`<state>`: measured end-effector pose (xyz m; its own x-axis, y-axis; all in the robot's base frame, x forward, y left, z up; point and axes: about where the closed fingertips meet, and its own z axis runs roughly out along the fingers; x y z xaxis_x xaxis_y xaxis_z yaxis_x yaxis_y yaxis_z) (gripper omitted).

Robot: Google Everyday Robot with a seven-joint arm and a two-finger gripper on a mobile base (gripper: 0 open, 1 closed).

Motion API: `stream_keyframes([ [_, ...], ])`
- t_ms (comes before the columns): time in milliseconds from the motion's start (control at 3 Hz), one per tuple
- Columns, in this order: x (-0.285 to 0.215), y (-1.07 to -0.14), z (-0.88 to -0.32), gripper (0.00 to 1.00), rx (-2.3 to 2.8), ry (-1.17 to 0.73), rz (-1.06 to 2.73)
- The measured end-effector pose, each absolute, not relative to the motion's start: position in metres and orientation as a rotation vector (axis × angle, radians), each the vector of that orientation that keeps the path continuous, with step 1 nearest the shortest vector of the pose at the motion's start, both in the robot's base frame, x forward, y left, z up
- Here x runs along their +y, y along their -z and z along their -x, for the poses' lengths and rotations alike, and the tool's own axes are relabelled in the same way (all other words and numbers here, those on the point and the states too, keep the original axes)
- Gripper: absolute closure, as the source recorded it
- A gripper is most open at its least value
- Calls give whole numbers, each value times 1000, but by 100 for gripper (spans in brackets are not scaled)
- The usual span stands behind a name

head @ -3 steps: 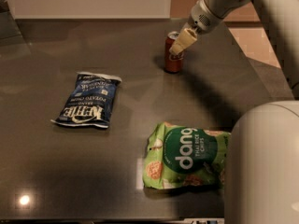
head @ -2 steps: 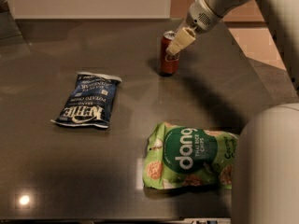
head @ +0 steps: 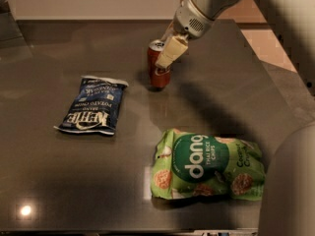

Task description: Move coke can near blue chip bag

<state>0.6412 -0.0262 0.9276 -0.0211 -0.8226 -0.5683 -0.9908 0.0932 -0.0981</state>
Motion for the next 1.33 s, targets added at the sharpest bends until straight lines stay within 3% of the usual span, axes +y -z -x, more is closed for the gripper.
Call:
stream_keyframes([
  [667,14,-911,-609,100,1824,-448,1925],
  [1333,30,-911,-597,59,1804,-479,1948],
])
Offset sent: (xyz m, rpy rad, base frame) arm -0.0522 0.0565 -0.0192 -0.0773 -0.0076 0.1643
